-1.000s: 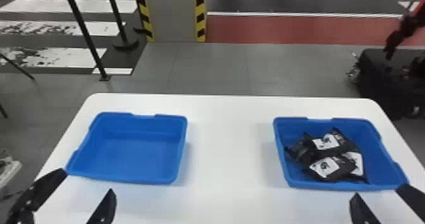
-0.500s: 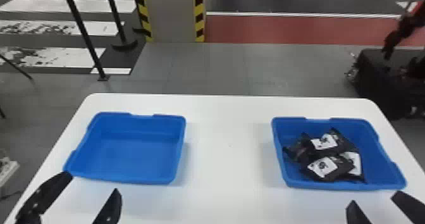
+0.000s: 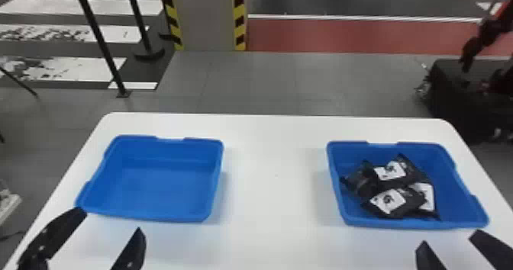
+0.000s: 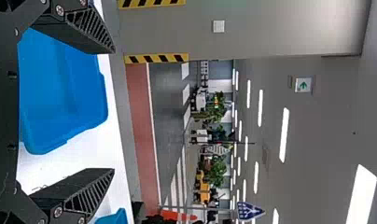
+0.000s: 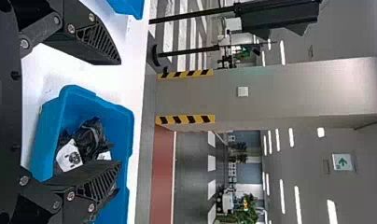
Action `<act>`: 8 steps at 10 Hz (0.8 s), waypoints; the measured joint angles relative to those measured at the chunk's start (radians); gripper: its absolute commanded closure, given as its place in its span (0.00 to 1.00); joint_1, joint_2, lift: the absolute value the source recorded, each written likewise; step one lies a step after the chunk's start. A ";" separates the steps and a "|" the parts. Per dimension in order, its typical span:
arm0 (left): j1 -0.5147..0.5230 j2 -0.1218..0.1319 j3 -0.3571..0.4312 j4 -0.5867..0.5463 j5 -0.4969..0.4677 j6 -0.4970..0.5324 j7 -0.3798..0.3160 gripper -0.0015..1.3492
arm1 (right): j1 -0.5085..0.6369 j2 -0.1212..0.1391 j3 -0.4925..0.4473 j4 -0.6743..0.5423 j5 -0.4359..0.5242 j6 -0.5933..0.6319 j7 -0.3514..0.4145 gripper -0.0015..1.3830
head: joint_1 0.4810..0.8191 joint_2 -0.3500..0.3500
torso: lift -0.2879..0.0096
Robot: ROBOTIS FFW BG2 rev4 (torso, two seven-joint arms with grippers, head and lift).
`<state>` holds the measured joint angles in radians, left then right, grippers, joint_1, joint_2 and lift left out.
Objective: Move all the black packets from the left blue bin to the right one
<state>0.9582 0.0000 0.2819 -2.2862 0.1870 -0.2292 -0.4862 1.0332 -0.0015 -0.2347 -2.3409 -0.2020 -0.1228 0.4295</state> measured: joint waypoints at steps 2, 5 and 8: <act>0.003 0.000 0.001 0.000 -0.004 0.004 0.000 0.10 | -0.008 0.000 0.002 0.004 -0.002 0.000 0.000 0.21 | 0.63 0.54 | 0.60; -0.002 0.000 -0.001 0.000 -0.005 0.012 0.000 0.10 | -0.018 0.000 0.003 0.006 -0.005 0.000 0.001 0.21 | 0.63 0.54 | 0.60; -0.003 0.000 -0.004 0.000 -0.007 0.022 0.000 0.10 | -0.020 0.000 0.003 0.009 -0.009 0.000 0.001 0.21 | 0.63 0.53 | 0.60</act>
<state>0.9553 0.0000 0.2780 -2.2862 0.1804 -0.2070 -0.4862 1.0136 -0.0015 -0.2314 -2.3320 -0.2113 -0.1228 0.4308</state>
